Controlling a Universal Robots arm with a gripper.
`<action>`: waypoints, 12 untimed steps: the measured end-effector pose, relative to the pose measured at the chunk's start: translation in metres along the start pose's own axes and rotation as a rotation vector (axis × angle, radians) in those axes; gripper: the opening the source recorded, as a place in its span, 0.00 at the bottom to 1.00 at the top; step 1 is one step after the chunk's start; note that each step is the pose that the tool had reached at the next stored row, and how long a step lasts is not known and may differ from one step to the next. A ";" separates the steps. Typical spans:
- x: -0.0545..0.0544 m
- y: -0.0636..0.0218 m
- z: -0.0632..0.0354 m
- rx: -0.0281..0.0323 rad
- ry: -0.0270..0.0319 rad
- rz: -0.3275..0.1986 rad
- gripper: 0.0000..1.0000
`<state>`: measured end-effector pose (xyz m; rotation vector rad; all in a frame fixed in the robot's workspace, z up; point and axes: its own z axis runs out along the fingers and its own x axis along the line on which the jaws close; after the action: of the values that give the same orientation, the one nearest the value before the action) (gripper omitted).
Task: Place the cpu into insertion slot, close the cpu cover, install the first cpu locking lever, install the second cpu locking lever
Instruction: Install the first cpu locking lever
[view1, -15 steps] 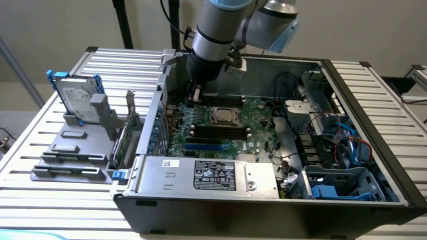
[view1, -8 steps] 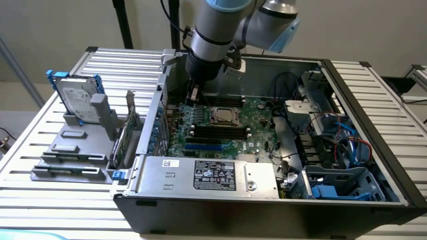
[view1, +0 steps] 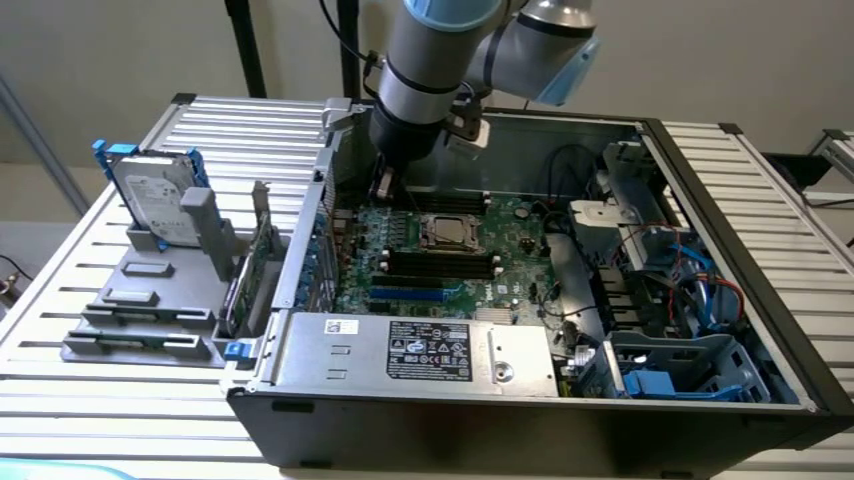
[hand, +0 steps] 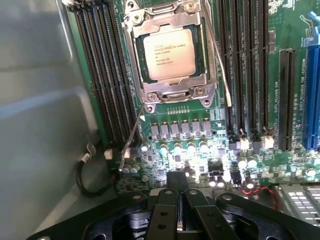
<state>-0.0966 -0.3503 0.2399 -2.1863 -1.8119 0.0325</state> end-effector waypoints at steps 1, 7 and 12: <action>0.000 -0.0002 0.0000 -0.0009 0.0064 0.009 0.11; 0.000 -0.0007 0.0001 -0.0104 0.0387 0.075 0.11; 0.000 -0.0010 0.0002 -0.0202 0.0624 0.135 0.11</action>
<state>-0.0977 -0.3502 0.2399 -2.2935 -1.6369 -0.0248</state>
